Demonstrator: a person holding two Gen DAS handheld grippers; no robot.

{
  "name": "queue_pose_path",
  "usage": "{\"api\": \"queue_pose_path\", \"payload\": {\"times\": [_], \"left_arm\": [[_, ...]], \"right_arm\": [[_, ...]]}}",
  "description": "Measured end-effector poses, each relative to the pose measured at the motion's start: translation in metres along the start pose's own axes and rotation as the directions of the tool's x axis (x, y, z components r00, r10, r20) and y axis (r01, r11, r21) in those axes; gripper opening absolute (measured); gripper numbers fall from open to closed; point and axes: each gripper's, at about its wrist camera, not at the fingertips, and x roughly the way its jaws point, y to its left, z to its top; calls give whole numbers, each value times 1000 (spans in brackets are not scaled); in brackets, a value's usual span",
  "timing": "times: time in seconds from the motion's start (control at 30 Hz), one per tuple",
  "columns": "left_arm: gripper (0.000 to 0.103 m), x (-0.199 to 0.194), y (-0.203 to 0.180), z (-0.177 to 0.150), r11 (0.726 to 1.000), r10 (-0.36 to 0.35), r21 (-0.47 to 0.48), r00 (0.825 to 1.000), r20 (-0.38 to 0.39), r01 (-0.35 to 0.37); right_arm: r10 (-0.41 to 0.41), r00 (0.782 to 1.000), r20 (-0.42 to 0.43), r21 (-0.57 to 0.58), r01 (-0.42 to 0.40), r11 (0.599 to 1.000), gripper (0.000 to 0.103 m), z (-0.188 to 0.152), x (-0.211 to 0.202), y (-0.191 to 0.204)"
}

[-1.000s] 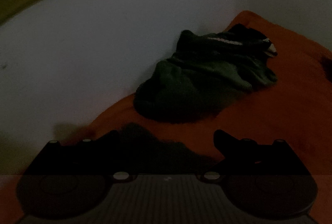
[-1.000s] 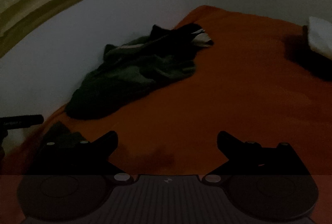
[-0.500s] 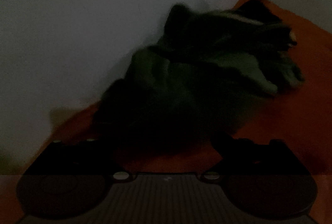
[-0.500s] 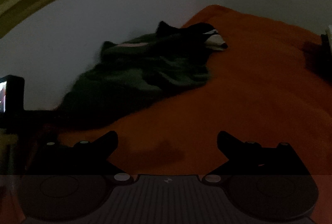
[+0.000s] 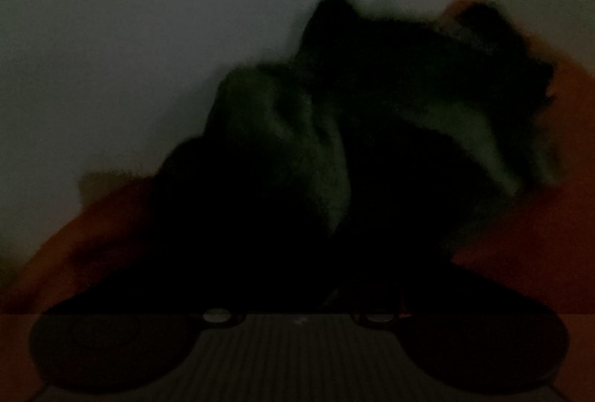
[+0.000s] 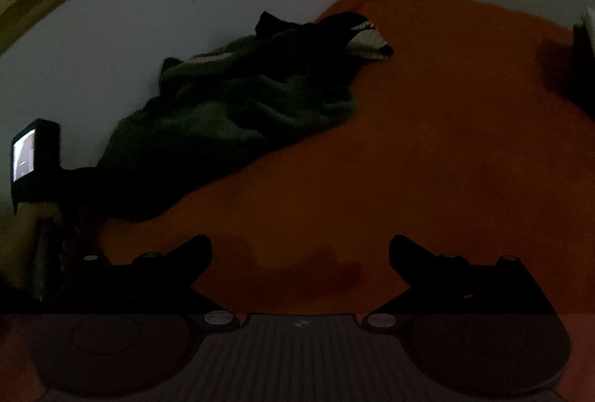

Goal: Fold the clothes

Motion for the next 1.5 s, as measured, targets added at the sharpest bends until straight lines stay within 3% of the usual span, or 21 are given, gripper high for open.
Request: {"api": "queue_pose_path", "payload": {"times": [0.13,0.27,0.43,0.53,0.63,0.7,0.73,0.87,1.03,1.13,1.2,1.3,1.37,1.43,1.5], "left_arm": [[22,-75,-26,-21,992,-129,28,984,119,127],[20,-149,-59,-51,962,-270,90,944,189,257],[16,-196,-94,-107,904,-408,190,907,109,384],[17,-205,-108,-140,868,-430,302,901,58,395],[29,-217,-103,-160,840,-460,371,883,97,397],[66,-225,-90,-164,836,-465,389,877,125,388],[71,-229,-82,-165,839,-463,389,875,142,380],[74,-237,-45,-168,873,-410,353,899,154,337],[74,-238,4,-167,923,-314,279,938,147,266],[79,-236,28,-163,946,-257,238,956,142,219],[87,-227,38,-151,957,-215,226,967,140,180],[103,-198,47,-127,977,-116,191,986,122,91],[103,-169,49,-105,984,-76,167,991,107,57],[103,-135,55,-78,990,-50,140,995,87,37],[103,-111,53,-55,993,-39,111,996,80,30]], "right_arm": [[34,999,15,34,-35,999,103,5,-14,-1],[80,996,29,113,-82,990,103,15,-30,-6],[65,997,52,120,-70,990,103,24,-48,-2],[61,998,30,102,-64,993,103,24,-47,3],[57,998,-12,74,-56,996,103,21,-37,11],[63,997,-46,59,-61,996,103,18,-28,18],[84,994,-65,66,-80,995,103,16,-22,22],[135,987,-92,57,-130,990,103,12,5,47],[94,989,-114,-67,-102,993,103,3,47,93],[57,987,-147,-125,-76,989,103,-3,74,107],[31,985,-168,-164,-59,985,103,-8,92,116],[75,978,-194,-111,-98,989,103,-8,101,101],[124,975,-187,-105,-146,984,87,-8,97,92],[145,980,-136,-90,-158,983,34,-3,83,81],[155,985,-72,-62,-159,985,22,2,67,67]]}}
